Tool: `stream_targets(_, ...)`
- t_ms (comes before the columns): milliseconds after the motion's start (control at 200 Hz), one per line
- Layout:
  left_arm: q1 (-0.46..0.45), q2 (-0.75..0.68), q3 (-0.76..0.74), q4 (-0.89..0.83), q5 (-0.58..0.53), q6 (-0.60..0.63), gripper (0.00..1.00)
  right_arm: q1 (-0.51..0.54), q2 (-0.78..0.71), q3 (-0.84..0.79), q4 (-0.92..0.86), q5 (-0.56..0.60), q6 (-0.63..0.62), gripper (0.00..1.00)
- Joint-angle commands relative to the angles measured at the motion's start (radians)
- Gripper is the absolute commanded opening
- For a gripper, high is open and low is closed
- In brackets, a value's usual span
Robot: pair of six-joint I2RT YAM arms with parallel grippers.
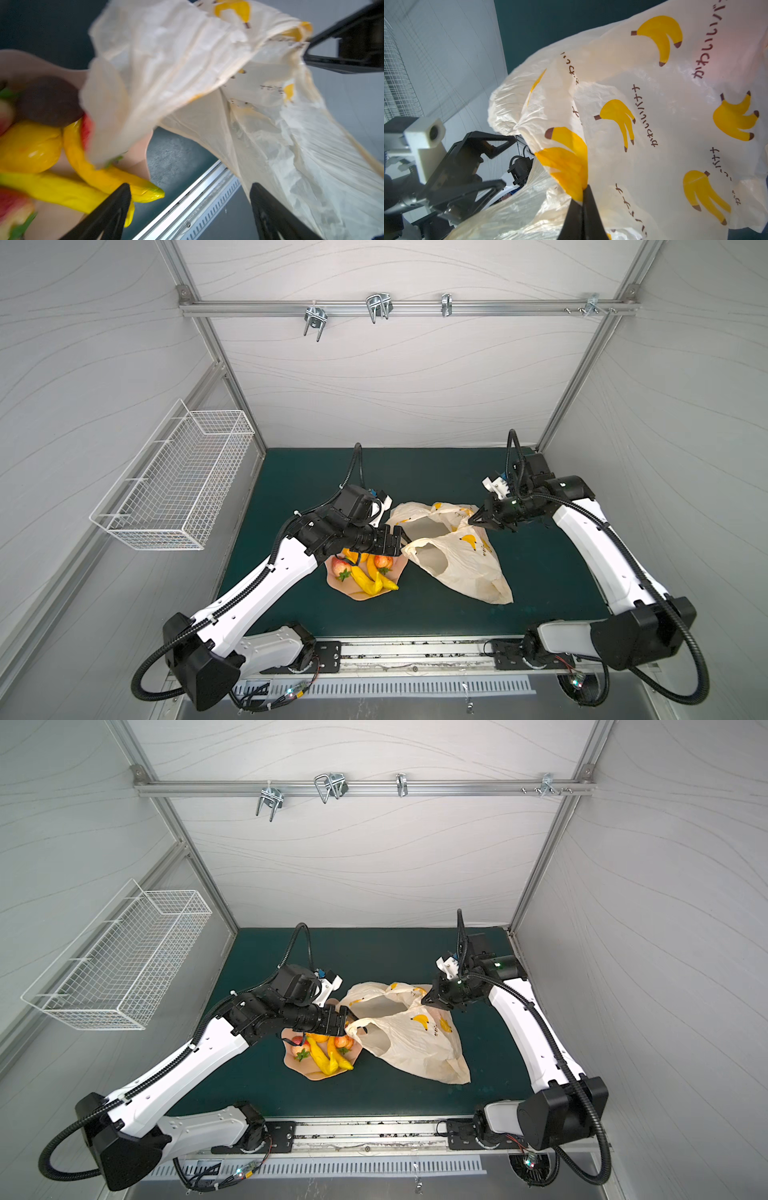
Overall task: Place the fruits into the plastic bag
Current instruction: 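Move the left gripper back over the bowl toward the strawberry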
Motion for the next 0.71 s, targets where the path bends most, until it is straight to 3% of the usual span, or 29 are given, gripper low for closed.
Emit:
stream_targets(0, 0.038, -0.028, 0.040, -0.094, -0.100, -0.080, 0.93, 0.022, -0.032, -0.012, -0.034, 0.016, -0.035, 0.00)
stream_targets(250, 0.043, -0.050, 0.132, -0.149, -0.076, -0.114, 0.94, 0.060, -0.051, -0.024, -0.048, 0.050, -0.056, 0.00)
stream_targets(700, 0.062, -0.024, -0.004, -0.307, -0.181, -0.018, 0.93, 0.065, -0.085, -0.050, -0.032, 0.047, -0.033, 0.00)
